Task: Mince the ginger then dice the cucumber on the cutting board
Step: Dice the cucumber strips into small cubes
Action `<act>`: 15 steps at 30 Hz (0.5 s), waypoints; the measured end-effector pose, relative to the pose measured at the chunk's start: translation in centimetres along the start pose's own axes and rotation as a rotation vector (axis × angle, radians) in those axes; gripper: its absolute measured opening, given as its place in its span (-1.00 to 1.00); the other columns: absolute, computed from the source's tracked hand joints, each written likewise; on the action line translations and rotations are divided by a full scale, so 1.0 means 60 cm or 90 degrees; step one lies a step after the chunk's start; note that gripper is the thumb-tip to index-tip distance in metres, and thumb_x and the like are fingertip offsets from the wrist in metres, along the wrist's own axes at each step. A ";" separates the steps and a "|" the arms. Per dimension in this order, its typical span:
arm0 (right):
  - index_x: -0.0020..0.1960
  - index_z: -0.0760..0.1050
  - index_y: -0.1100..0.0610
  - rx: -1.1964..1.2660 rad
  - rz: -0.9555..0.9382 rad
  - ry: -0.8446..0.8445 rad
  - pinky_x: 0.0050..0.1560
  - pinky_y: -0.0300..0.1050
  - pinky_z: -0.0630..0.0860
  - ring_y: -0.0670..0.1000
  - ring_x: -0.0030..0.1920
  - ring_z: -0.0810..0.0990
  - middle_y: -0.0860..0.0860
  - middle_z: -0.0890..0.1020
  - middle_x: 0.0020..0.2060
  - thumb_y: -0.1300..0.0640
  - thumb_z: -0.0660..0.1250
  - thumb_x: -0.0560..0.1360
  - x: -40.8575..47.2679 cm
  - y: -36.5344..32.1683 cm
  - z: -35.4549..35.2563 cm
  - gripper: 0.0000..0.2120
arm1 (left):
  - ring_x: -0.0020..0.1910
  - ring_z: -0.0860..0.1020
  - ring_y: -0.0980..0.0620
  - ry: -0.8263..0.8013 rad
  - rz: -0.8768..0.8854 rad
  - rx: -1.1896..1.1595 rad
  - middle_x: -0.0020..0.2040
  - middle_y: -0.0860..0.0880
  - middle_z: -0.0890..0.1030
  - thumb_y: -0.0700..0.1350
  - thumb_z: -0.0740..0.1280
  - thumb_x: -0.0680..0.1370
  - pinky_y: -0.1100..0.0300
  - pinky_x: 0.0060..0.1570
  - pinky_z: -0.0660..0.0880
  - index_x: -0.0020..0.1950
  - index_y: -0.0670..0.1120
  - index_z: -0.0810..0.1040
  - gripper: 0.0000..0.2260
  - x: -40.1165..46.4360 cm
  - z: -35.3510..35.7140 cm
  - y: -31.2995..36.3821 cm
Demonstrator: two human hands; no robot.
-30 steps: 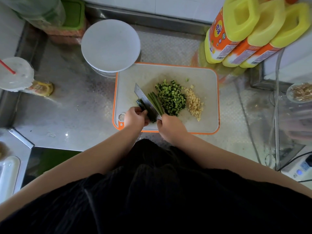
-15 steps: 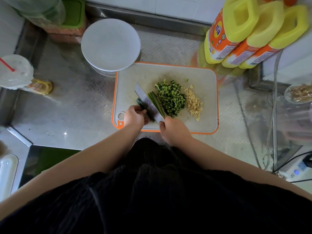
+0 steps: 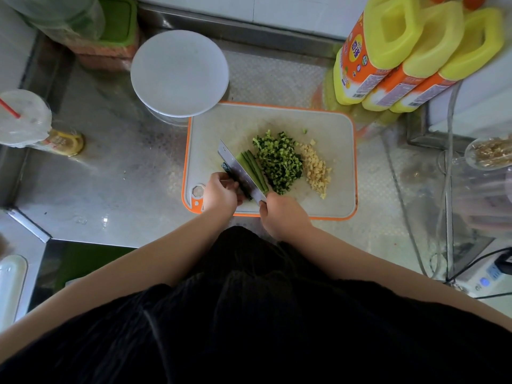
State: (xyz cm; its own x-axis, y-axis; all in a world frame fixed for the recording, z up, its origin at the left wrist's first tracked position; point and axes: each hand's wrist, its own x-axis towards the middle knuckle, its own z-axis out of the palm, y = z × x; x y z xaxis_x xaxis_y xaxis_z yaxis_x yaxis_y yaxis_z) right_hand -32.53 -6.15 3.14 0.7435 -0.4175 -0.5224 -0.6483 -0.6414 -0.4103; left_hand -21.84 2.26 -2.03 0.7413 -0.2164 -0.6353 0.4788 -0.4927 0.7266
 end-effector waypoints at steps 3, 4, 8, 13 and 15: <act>0.05 0.41 0.26 -0.001 0.001 0.002 -0.25 -0.04 0.30 0.24 -0.06 0.56 0.22 0.59 -0.07 0.06 0.08 0.64 0.000 -0.002 0.000 -0.73 | -0.25 0.57 -0.06 0.023 0.030 -0.001 -0.17 -0.02 0.55 -0.29 0.19 0.61 -0.08 -0.17 0.61 0.27 -0.13 0.41 -0.76 -0.006 0.004 -0.005; 0.06 0.41 0.26 0.002 0.002 0.001 -0.25 -0.04 0.29 0.24 -0.06 0.56 0.22 0.59 -0.07 0.06 0.08 0.64 0.000 -0.002 0.000 -0.73 | -0.24 0.58 -0.06 0.029 0.047 0.009 -0.16 0.02 0.54 -0.28 0.21 0.61 -0.04 -0.17 0.61 0.32 -0.14 0.40 -0.72 -0.008 0.006 -0.008; 0.03 0.39 0.24 0.011 0.013 -0.007 -0.26 -0.05 0.28 0.25 -0.08 0.55 0.22 0.58 -0.10 0.07 0.09 0.63 0.001 -0.001 -0.001 -0.76 | -0.15 0.61 -0.10 0.034 0.113 0.079 -0.16 0.07 0.54 -0.29 0.22 0.59 -0.05 -0.14 0.61 0.24 -0.09 0.48 -0.75 -0.011 0.011 -0.017; 0.03 0.40 0.25 0.019 0.022 -0.007 -0.25 -0.06 0.28 0.25 -0.08 0.56 0.23 0.59 -0.10 0.08 0.10 0.62 0.003 0.000 0.000 -0.77 | -0.04 0.58 -0.07 0.044 0.159 0.184 0.06 -0.06 0.56 -0.26 0.28 0.55 0.05 -0.05 0.56 0.28 -0.09 0.50 -0.70 -0.004 0.012 -0.028; 0.02 0.40 0.26 0.022 0.023 -0.008 -0.25 -0.06 0.28 0.25 -0.08 0.56 0.23 0.58 -0.09 0.08 0.10 0.63 0.003 0.000 0.000 -0.76 | -0.02 0.52 0.00 0.049 0.165 0.206 0.07 -0.03 0.52 -0.29 0.28 0.56 0.21 -0.09 0.42 0.37 -0.11 0.46 -0.63 -0.004 0.012 -0.029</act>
State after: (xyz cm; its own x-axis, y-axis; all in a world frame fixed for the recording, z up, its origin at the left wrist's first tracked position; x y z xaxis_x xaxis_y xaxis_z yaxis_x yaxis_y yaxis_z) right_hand -32.38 -6.24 3.05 0.7173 -0.4324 -0.5463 -0.6806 -0.6027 -0.4166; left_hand -23.20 2.54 -3.31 0.8564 -0.3110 -0.4122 0.1083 -0.6723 0.7323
